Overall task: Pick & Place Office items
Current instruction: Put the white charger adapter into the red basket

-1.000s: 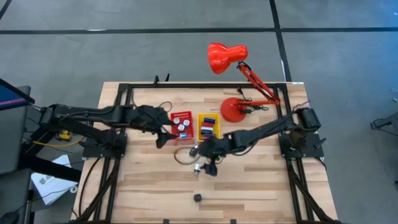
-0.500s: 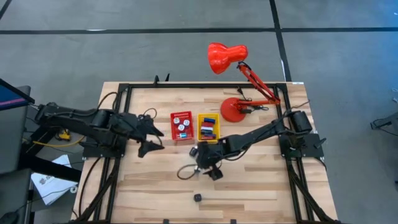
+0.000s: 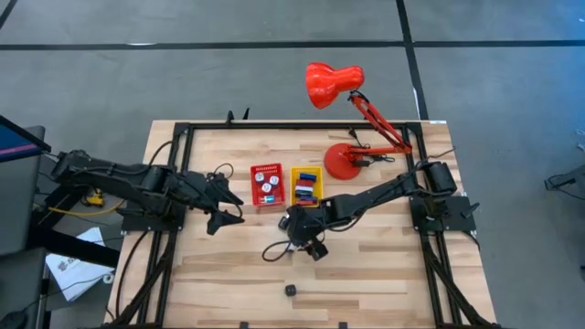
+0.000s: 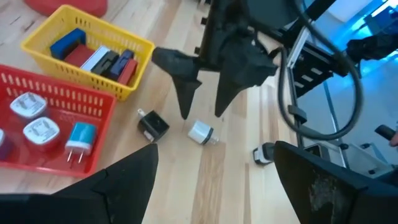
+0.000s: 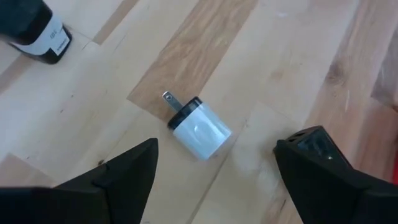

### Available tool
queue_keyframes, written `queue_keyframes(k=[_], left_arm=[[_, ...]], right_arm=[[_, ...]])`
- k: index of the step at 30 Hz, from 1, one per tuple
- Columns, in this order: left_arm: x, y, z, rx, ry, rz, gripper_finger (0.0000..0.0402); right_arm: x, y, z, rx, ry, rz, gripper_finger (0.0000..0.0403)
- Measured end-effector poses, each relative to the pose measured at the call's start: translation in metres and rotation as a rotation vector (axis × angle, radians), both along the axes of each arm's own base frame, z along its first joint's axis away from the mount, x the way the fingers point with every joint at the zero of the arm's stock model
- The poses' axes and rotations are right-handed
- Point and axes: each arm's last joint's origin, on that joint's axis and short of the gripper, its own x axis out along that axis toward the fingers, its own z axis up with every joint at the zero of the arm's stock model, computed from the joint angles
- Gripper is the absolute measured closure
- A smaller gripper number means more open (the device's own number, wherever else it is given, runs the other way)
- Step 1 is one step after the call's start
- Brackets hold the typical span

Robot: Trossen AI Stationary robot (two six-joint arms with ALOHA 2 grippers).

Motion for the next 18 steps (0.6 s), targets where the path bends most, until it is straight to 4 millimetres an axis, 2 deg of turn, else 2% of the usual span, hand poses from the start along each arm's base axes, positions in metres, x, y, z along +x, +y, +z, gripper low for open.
queue_keyframes(k=[6,13,18], left_arm=[[0.0,0.0,0.0,0.001,0.001,0.0,0.0087],[0.001,0.0,0.001,0.0,-0.022,0.005,0.0087],[0.002,0.0,0.003,-0.002,-0.04,0.007,0.0087]], right_arm=[[0.0,0.0,0.0,0.011,-0.005,0.008,0.0085],[0.005,0.003,-0.001,0.02,-0.065,0.119,0.0085],[0.01,-0.005,-0.013,0.041,-0.05,0.12,0.0085]])
